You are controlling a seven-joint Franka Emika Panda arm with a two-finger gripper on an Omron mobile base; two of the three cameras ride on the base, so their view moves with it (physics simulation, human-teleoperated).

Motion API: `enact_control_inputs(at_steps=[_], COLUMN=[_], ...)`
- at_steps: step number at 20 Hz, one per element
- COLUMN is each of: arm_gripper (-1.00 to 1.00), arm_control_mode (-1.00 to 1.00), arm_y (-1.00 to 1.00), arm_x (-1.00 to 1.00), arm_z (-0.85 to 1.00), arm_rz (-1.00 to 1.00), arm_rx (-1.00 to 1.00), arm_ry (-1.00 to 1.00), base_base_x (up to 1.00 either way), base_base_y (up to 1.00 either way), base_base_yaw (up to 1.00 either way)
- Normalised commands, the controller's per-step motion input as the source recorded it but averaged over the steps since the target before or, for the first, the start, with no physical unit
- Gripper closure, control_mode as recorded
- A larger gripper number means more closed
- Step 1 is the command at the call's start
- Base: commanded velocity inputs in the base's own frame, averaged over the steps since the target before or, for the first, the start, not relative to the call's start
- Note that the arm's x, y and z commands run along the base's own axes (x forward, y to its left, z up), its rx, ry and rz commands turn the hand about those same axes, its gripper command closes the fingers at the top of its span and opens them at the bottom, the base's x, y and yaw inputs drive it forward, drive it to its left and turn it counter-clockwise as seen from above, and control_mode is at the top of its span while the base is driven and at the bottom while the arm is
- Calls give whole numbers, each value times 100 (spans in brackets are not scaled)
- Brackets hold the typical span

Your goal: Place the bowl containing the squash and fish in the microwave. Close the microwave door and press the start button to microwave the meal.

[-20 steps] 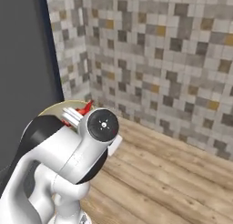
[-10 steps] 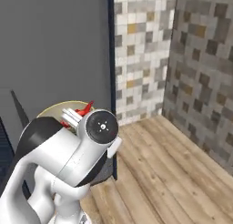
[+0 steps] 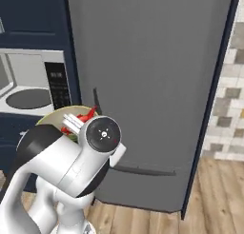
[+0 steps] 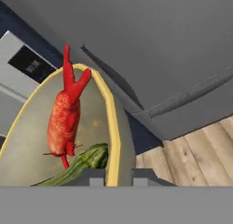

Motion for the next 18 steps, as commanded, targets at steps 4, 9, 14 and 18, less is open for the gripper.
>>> enact_control_inputs(at_steps=[4,9,14,18], arm_gripper=[100,100,100,100], arm_control_mode=[100,100,100,100], arm_y=[0,0,0,0], arm_x=[0,0,0,0], arm_z=[0,0,0,0], arm_rz=[0,0,0,0], arm_rx=[0,0,0,0], arm_ry=[0,0,0,0], base_base_x=[33,37,36,29], base_base_y=[6,56,79,74], base_base_yaw=[83,65,22,-1])
